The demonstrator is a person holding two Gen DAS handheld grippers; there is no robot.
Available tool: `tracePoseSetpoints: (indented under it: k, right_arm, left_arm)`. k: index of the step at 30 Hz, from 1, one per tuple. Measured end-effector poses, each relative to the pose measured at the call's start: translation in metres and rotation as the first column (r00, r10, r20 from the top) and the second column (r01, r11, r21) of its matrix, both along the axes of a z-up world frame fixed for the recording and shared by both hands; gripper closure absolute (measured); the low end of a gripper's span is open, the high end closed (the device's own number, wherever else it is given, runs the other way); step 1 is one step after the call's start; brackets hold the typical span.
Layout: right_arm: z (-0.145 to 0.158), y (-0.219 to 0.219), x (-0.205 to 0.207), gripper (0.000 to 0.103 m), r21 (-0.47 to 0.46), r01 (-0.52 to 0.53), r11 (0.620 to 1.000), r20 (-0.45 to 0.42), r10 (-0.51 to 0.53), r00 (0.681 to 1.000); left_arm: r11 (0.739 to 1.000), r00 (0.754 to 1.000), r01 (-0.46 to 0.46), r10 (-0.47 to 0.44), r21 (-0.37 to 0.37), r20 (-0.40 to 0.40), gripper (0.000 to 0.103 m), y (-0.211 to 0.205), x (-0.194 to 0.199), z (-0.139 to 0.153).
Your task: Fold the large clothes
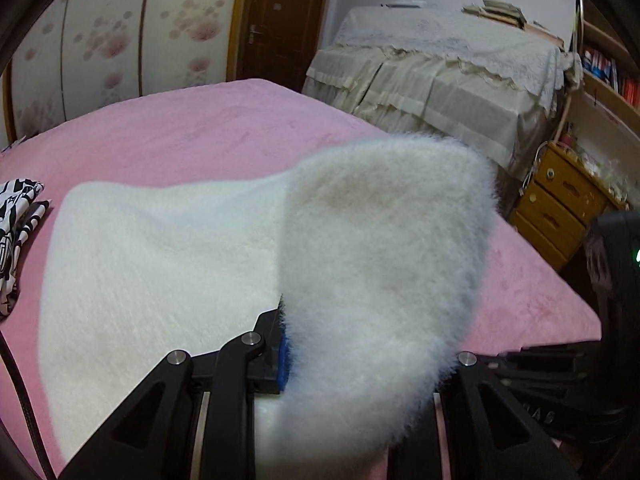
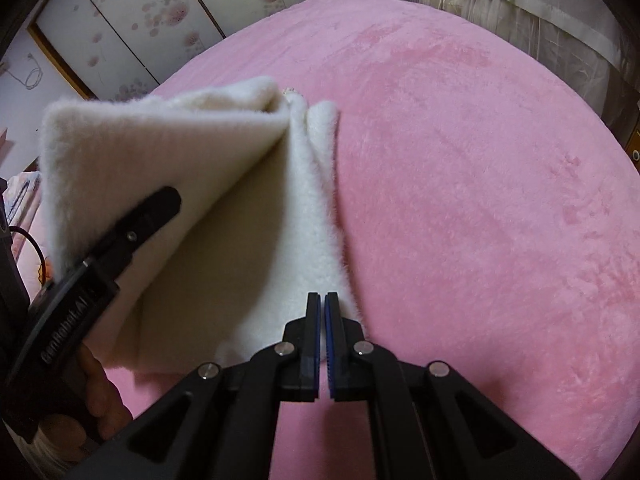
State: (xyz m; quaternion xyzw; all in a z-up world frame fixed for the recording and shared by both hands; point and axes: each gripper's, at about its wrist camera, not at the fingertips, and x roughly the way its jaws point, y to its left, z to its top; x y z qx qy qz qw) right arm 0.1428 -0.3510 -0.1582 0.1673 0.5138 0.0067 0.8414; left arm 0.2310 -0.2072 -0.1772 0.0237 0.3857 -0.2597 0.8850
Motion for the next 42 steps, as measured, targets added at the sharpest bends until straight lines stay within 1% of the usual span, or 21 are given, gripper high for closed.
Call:
tracePoseSetpoints:
  k: [4, 6, 8, 10, 14, 15, 17, 18, 19, 20, 23, 26, 28, 30, 31, 32, 33, 35, 36, 39, 42]
  right_arm:
    - [-0.001, -0.003, 0.004, 0.100, 0.004, 0.003, 1.000, -0.025, -0.003, 1.000]
    - [0.002, -0.005, 0.009, 0.100, -0.005, 0.007, 1.000, -0.034, -0.008, 0.999]
    - [0.009, -0.006, 0.012, 0.100, -0.016, 0.001, 1.000, -0.033, -0.001, 0.999]
    - [0.018, -0.004, 0.015, 0.100, -0.024, -0.012, 1.000, -0.040, 0.011, 0.999]
    - [0.039, -0.005, 0.021, 0.098, -0.025, -0.027, 0.999, -0.047, 0.026, 0.999]
    - [0.046, -0.005, 0.022, 0.093, -0.024, -0.031, 0.999, -0.041, 0.030, 0.999]
    - [0.063, -0.003, 0.023, 0.076, -0.023, -0.039, 0.999, -0.020, 0.039, 0.999]
    - [0.071, -0.002, 0.025, 0.065, -0.021, -0.044, 0.999, -0.006, 0.044, 0.999]
    - [0.079, 0.000, 0.027, 0.061, -0.014, -0.055, 0.998, 0.014, 0.055, 0.998]
    - [0.086, 0.003, 0.028, 0.061, -0.005, -0.071, 0.997, 0.029, 0.071, 0.997]
    - [0.099, 0.019, 0.038, 0.061, 0.012, -0.131, 0.991, 0.045, 0.131, 0.990]
    - [0.090, 0.037, 0.051, 0.061, 0.015, -0.187, 0.982, 0.001, 0.187, 0.982]
    - [0.073, 0.047, 0.061, 0.061, 0.018, -0.212, 0.977, -0.054, 0.213, 0.976]
    - [0.060, 0.053, 0.067, 0.064, 0.032, -0.224, 0.974, -0.084, 0.226, 0.971]
    - [0.056, 0.055, 0.069, 0.077, 0.033, -0.232, 0.972, -0.088, 0.234, 0.968]
    - [0.053, 0.056, 0.070, 0.082, 0.015, -0.234, 0.972, -0.088, 0.234, 0.968]
    - [0.052, 0.055, 0.071, 0.083, 0.014, -0.243, 0.970, -0.083, 0.243, 0.967]
    - [0.055, 0.050, 0.067, 0.086, 0.017, -0.246, 0.969, -0.062, 0.246, 0.967]
    - [0.057, 0.046, 0.063, 0.088, 0.005, -0.248, 0.969, -0.052, 0.248, 0.967]
    - [0.062, 0.035, 0.044, 0.094, -0.006, -0.234, 0.972, -0.025, 0.234, 0.972]
    - [0.048, 0.022, 0.024, 0.095, -0.029, -0.189, 0.982, -0.065, 0.186, 0.980]
  left_arm:
    - [0.984, 0.995, 0.092, -0.097, 0.151, 0.024, 0.080, -0.025, -0.024, -0.028]
    - [0.977, 0.992, 0.112, -0.121, 0.180, 0.042, 0.080, -0.029, -0.027, -0.027]
    - [0.977, 0.992, 0.119, -0.122, 0.175, 0.008, 0.077, -0.032, -0.019, -0.020]
    - [0.980, 0.992, 0.121, -0.116, 0.156, -0.040, 0.065, -0.031, -0.011, -0.010]
    - [0.977, 0.977, 0.171, -0.151, 0.127, -0.154, 0.049, -0.027, -0.008, 0.014]
    - [0.975, 0.968, 0.193, -0.171, 0.108, -0.186, 0.044, -0.022, -0.012, 0.023]
    - [0.976, 0.959, 0.203, -0.181, 0.084, -0.218, 0.040, -0.014, -0.018, 0.039]
    - [0.978, 0.957, 0.196, -0.176, 0.070, -0.230, 0.035, -0.006, -0.020, 0.049]
    - [0.982, 0.958, 0.179, -0.161, 0.055, -0.239, 0.031, 0.004, -0.022, 0.059]
    - [0.986, 0.960, 0.158, -0.141, 0.050, -0.242, 0.030, 0.013, -0.022, 0.066]
    - [0.996, 0.964, 0.062, -0.044, 0.058, -0.262, 0.028, 0.046, -0.014, 0.078]
    - [0.991, 0.955, -0.052, 0.086, 0.123, -0.285, 0.028, 0.078, 0.002, 0.066]
    - [0.982, 0.934, -0.115, 0.158, 0.149, -0.321, 0.028, 0.098, 0.016, 0.052]
    - [0.974, 0.908, -0.179, 0.217, 0.136, -0.358, 0.028, 0.112, 0.031, 0.039]
    - [0.972, 0.892, -0.205, 0.233, 0.113, -0.388, 0.028, 0.118, 0.040, 0.031]
    - [0.970, 0.878, -0.223, 0.245, 0.101, -0.411, 0.028, 0.123, 0.046, 0.026]
    - [0.967, 0.867, -0.237, 0.255, 0.095, -0.429, 0.029, 0.124, 0.051, 0.019]
    - [0.967, 0.848, -0.242, 0.250, 0.079, -0.467, 0.041, 0.125, 0.057, 0.009]
    - [0.965, 0.847, -0.243, 0.260, 0.097, -0.464, 0.043, 0.123, 0.059, 0.007]
    - [0.971, 0.866, -0.213, 0.240, 0.112, -0.439, 0.044, 0.115, 0.054, 0.010]
    - [0.979, 0.877, -0.177, 0.203, 0.099, -0.435, 0.044, 0.105, 0.044, 0.010]
